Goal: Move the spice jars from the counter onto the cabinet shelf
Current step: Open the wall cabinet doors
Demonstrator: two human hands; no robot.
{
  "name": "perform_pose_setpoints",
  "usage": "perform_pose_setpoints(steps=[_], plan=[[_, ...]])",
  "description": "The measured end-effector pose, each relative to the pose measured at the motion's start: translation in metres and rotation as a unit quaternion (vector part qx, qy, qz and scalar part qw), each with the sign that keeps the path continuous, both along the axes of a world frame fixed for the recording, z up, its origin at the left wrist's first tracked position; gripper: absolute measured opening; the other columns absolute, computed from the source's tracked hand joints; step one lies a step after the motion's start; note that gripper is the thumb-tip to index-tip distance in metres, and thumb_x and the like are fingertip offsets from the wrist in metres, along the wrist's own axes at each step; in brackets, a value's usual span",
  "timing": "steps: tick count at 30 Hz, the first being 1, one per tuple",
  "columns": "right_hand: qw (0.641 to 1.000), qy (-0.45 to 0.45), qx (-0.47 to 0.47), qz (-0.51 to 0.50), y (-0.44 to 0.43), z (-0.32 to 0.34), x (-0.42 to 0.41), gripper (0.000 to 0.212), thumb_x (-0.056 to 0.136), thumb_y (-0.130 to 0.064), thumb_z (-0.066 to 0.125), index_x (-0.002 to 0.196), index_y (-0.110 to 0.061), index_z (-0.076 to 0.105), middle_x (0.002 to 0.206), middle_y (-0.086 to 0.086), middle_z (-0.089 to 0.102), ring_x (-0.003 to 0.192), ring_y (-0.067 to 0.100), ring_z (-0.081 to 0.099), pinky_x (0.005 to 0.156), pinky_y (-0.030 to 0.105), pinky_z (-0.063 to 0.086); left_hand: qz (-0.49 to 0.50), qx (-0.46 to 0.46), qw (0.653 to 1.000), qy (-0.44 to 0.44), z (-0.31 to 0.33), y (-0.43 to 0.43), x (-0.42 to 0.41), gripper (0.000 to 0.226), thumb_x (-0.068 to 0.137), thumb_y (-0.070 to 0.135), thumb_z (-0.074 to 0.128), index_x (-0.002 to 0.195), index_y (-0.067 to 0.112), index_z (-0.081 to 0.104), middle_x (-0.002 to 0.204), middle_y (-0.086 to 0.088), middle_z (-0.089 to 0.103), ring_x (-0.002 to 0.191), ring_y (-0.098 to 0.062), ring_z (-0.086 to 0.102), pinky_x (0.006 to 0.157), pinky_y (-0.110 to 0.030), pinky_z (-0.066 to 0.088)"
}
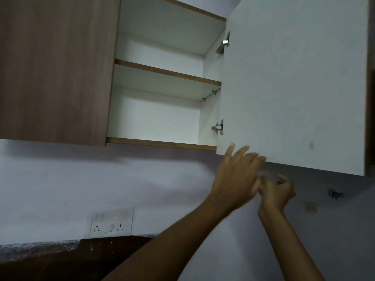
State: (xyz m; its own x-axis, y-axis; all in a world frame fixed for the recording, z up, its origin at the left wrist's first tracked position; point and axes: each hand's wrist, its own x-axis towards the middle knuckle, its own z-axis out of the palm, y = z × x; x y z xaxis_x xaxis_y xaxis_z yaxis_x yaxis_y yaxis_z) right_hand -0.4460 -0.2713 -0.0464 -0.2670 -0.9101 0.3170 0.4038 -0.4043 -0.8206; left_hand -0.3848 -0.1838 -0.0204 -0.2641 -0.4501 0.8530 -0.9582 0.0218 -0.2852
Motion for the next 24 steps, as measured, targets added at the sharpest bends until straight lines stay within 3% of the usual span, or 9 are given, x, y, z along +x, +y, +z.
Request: perform_pose_setpoints(steps=[4,7,12,17,21,24], plan=[[0.991,0.092,-0.047,0.091,0.021,0.008,0.061,0.015,0.081,0.003,0.056,0.089,-0.01,0.057,0.097,0.012,0.057,0.09,0.029,0.057,0.081,0.044,0.05,0.028,-0.042,0.999,0.016,0.009,0.037,0.083,0.032,0.086,0.015,0.054,0.117,0.012,0.062,0.123,-0.007,0.062,0.129,-0.025,0.045,0.115,-0.048,0.02],[0.97,0.168,-0.109,0.134,0.041,0.022,0.112,0.016,0.084,-0.001,0.053,0.074,-0.012,0.058,0.073,0.004,0.056,0.075,0.022,0.054,0.071,0.039,0.049,0.081,-0.068,0.994,0.019,0.016,0.067,0.148,0.026,0.083,0.014,0.056,0.107,0.011,0.066,0.118,-0.007,0.065,0.125,-0.026,0.05,0.112,-0.048,0.025],[0.929,0.266,-0.191,0.175,0.076,0.045,0.197,0.015,0.085,-0.005,0.053,0.073,-0.012,0.058,0.074,0.003,0.058,0.079,0.022,0.055,0.078,0.043,0.051,0.161,-0.082,0.984,-0.008,0.019,0.115,0.245,0.021,0.079,0.011,0.059,0.097,0.009,0.069,0.114,-0.008,0.067,0.12,-0.029,0.055,0.109,-0.05,0.032],[0.9,0.289,-0.235,0.228,0.108,0.071,0.264,0.019,0.084,-0.001,0.053,0.072,-0.016,0.057,0.076,0.002,0.059,0.077,0.02,0.055,0.07,0.033,0.045,0.225,-0.093,0.967,-0.07,0.014,0.145,0.318,0.025,0.076,0.008,0.061,0.1,0.009,0.068,0.127,-0.012,0.06,0.126,-0.032,0.049,0.109,-0.051,0.031],[0.881,0.297,-0.269,0.252,0.127,0.097,0.312,0.01,0.084,-0.009,0.057,0.092,-0.009,0.063,0.094,0.007,0.065,0.093,0.023,0.061,0.08,0.034,0.049,0.288,-0.046,0.955,-0.059,0.021,0.151,0.361,0.041,0.083,0.022,0.055,0.122,0.013,0.058,0.151,-0.013,0.034,0.141,-0.032,0.026,0.115,-0.051,0.015],[0.874,0.294,-0.247,0.297,0.143,0.116,0.349,0.044,0.085,-0.02,0.06,0.127,-0.007,0.052,0.122,0.008,0.057,0.112,0.023,0.054,0.093,0.035,0.044,0.348,0.002,0.937,-0.035,0.031,0.146,0.388,0.063,0.091,0.041,0.045,0.147,0.023,0.024,0.159,-0.009,-0.002,0.146,-0.032,-0.003,0.116,-0.052,-0.001]])
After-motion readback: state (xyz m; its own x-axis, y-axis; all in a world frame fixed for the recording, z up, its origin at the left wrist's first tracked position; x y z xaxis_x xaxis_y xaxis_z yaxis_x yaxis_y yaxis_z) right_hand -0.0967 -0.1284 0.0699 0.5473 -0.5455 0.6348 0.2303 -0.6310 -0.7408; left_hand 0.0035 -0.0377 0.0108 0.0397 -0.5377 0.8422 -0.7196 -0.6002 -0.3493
